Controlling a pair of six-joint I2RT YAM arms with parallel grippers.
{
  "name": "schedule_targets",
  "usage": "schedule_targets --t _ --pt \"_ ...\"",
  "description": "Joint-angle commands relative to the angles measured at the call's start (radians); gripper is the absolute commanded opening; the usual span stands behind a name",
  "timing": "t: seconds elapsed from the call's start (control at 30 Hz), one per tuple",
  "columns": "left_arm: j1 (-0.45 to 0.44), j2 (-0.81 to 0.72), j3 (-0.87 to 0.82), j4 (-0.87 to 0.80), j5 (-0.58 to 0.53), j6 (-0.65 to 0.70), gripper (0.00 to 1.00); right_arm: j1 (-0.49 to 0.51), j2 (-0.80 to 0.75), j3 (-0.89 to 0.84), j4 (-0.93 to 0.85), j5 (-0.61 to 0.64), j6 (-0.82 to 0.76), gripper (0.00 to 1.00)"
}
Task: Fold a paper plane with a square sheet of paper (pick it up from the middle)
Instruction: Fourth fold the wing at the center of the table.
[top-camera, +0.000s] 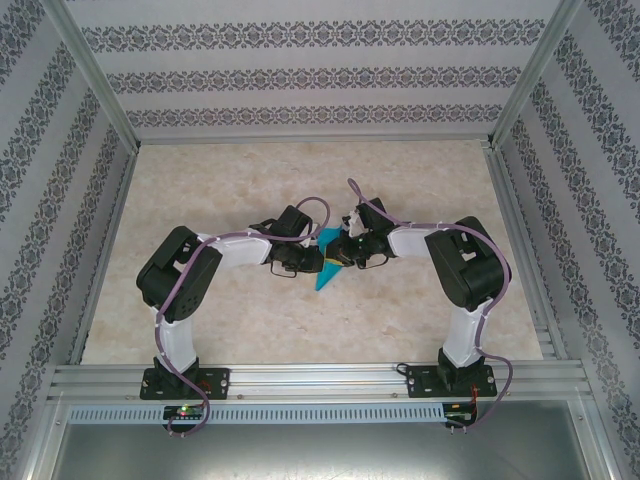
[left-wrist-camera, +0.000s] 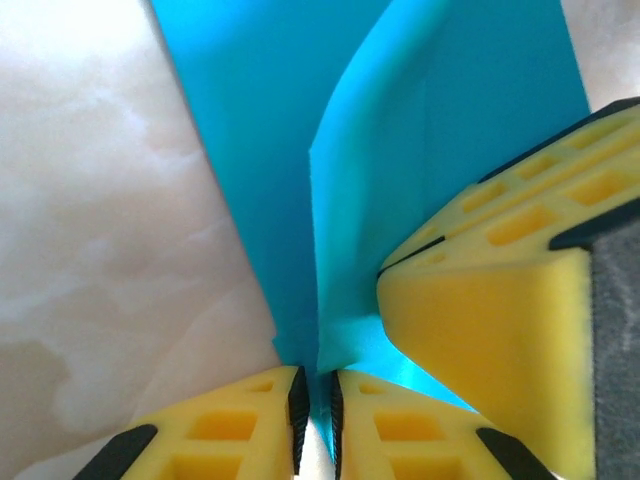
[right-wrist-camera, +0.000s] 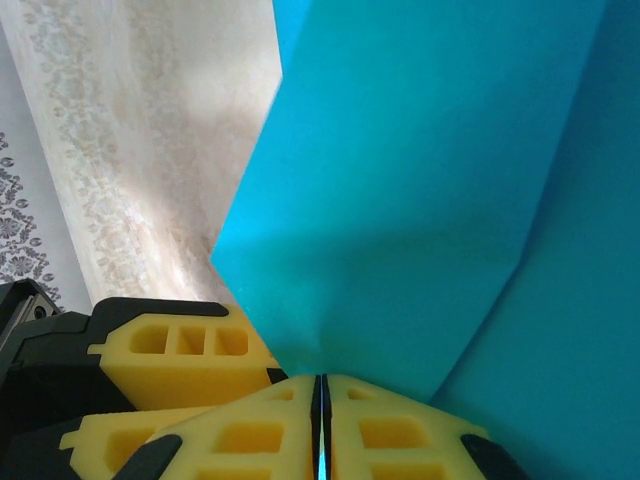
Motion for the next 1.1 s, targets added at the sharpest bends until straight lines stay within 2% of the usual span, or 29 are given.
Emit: schedule_targets --t 0.0,0.57,0.87,1.07 --pt "-0.004 -0.049 -0.023 -0.007 0.044 -0.024 0.22 0.019 0.036 -0.012 -0.012 0.013 -0.033 0.11" --pt "-0.007 -0.185 -0.023 -0.038 0.024 -0.035 0.22 0.020 0.052 -0.022 -0.026 0.036 -0.047 0.10" --pt "-0.037 -0.196 -0.169 0.151 0.068 -0.082 0.19 0.019 0.047 -0.025 0.003 0.010 -0.020 0.10" --pt "-0.044 -0.164 -0.198 0.246 0.085 -0.094 0.19 0.019 0.042 -0.019 0.004 0.004 -0.008 0.10"
